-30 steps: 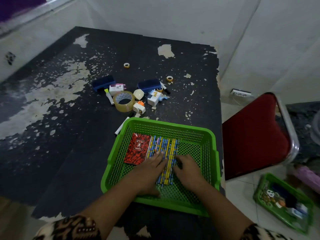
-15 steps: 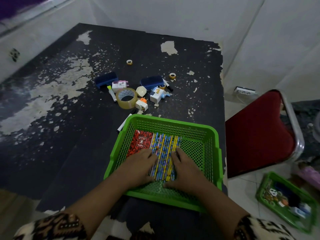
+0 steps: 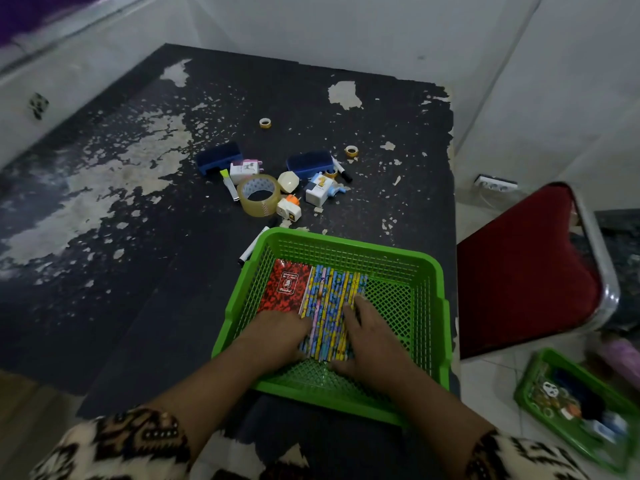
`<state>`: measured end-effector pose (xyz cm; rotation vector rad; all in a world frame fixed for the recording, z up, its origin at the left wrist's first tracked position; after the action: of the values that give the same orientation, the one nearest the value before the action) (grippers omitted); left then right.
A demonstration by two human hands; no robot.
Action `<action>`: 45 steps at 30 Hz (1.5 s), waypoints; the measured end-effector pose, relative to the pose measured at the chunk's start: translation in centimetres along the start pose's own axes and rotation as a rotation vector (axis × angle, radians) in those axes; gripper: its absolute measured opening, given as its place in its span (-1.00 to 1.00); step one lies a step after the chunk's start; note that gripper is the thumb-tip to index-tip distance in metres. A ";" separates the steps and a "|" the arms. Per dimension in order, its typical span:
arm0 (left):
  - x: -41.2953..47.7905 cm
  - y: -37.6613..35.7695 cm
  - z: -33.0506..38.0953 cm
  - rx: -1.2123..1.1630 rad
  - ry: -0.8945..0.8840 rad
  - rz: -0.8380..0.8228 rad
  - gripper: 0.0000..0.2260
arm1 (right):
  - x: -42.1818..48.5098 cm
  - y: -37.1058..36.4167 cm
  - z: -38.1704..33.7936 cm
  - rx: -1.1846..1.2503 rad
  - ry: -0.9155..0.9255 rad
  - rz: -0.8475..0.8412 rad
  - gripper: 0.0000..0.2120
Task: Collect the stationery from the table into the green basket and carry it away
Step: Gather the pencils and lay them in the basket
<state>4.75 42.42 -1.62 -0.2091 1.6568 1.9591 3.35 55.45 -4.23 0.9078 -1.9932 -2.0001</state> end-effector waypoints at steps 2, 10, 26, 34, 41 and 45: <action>0.0 0.1 0.2 0.008 -0.016 0.007 -0.59 | -0.1 0.0 -0.1 -0.008 0.010 0.010 0.04; 0.2 -0.3 1.0 0.036 -0.042 0.056 -0.63 | 0.2 -0.2 -0.4 0.025 0.025 0.013 -0.01; -0.5 0.6 1.0 -0.049 -0.080 0.125 -0.62 | 0.3 0.1 -0.3 0.068 0.024 0.056 -0.09; -2.7 5.4 -4.7 -0.390 -0.074 0.467 -0.82 | 1.8 3.4 1.2 0.293 -0.154 0.261 -0.53; -2.9 9.1 -8.8 -0.696 -0.102 0.717 -0.82 | 6.6 10.7 -2.1 0.197 -0.069 0.558 -0.84; -1.6 10.8 -13.2 -0.775 -0.076 0.750 -0.81 | 12.5 12.6 -2.7 0.169 -0.139 0.472 -0.80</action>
<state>-2.43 28.62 5.39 0.2458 0.8895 3.0603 -8.93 45.49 4.34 0.2836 -2.2169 -1.6870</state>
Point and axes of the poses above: each hand's wrist, its own x-axis towards the middle knuckle, its own y-axis out of the back of the hand, z = x × y, the point moved 8 cm from there along x, towards the middle knuckle, and after that the axes turned 12 degrees about -x, right-handed, at the moved point
